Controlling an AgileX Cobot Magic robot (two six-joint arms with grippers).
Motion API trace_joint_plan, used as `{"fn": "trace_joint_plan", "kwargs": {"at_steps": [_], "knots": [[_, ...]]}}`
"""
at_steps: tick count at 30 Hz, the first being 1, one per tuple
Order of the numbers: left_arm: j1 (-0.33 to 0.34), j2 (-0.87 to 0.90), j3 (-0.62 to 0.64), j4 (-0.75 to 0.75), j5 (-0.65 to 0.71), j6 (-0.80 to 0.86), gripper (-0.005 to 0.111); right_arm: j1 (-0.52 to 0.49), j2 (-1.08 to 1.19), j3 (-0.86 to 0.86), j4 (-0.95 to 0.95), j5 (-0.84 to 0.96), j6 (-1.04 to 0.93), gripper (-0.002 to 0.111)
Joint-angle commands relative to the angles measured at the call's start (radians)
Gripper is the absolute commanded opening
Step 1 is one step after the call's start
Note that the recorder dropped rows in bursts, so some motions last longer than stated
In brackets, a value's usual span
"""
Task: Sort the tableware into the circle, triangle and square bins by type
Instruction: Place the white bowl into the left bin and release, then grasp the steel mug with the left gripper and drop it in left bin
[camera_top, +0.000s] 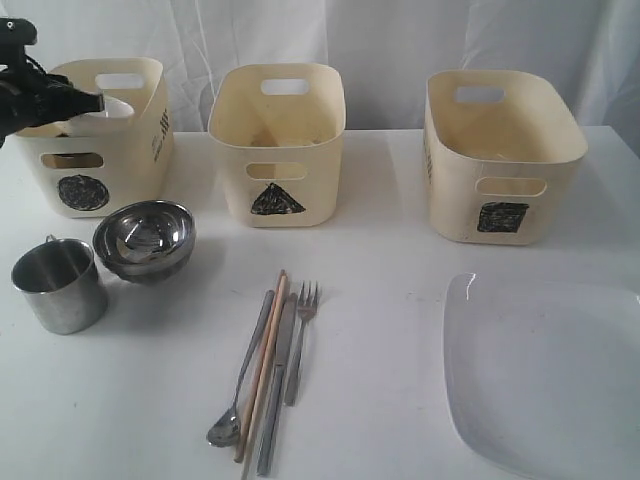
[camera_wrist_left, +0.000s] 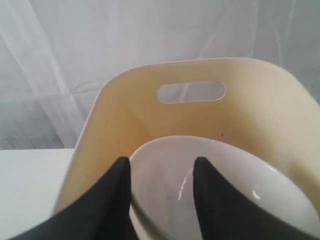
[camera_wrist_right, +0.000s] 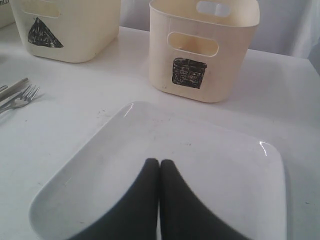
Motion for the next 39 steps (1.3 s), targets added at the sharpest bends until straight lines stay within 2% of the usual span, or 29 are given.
{"fn": "trace_joint_plan", "kwargs": {"at_steps": [1, 4, 6, 11, 13, 15, 17, 19, 22, 26, 31, 37, 39], "knots": [[0.001, -0.06, -0.004, 0.009, 0.041, -0.106, 0.047, -0.001, -0.005, 0.002, -0.008, -0.013, 0.004, 0.0], [0.001, -0.184, -0.004, 0.009, 0.112, -0.069, 0.047, -0.001, -0.005, 0.002, -0.008, -0.013, 0.004, 0.0], [0.001, -0.301, -0.004, 0.009, 0.244, -0.067, 0.047, -0.001, -0.005, 0.002, -0.008, -0.013, 0.004, 0.0], [0.001, -0.523, 0.002, 0.009, 0.761, -0.006, 0.045, -0.001, -0.005, 0.002, -0.008, -0.013, 0.004, 0.0], [0.001, -0.558, 0.02, 0.009, 0.908, 0.036, 0.043, -0.001, -0.005, 0.002, -0.008, -0.013, 0.004, 0.0], [0.001, -0.567, 0.048, 0.009, 1.117, 0.087, 0.042, -0.001, -0.005, 0.002, -0.008, -0.013, 0.004, 0.0], [0.001, -0.557, 0.1, 0.019, 1.25, 0.128, 0.042, -0.001, -0.005, 0.002, -0.008, -0.013, 0.004, 0.0], [0.001, -0.543, 0.17, 0.046, 1.279, 0.135, 0.042, -0.001, -0.005, 0.002, -0.008, -0.013, 0.004, 0.0], [0.001, -0.524, 0.274, 0.089, 1.234, 0.125, 0.042, -0.001, -0.005, 0.002, -0.008, -0.013, 0.004, 0.0], [0.001, -0.501, 0.371, 0.102, 1.106, 0.079, 0.053, -0.001, -0.005, 0.002, -0.008, -0.013, 0.004, 0.0], [0.001, -0.464, 0.397, 0.102, 0.97, 0.0, 0.068, -0.001, -0.005, 0.002, -0.008, -0.013, 0.004, 0.0], [0.001, -0.393, 0.397, 0.092, 0.949, -0.03, 0.068, -0.001, -0.005, 0.002, -0.008, -0.013, 0.004, 0.0], [0.001, -0.362, 0.397, 0.085, 0.949, -0.03, 0.064, -0.001, -0.005, 0.002, -0.008, -0.013, 0.004, 0.0]]}}
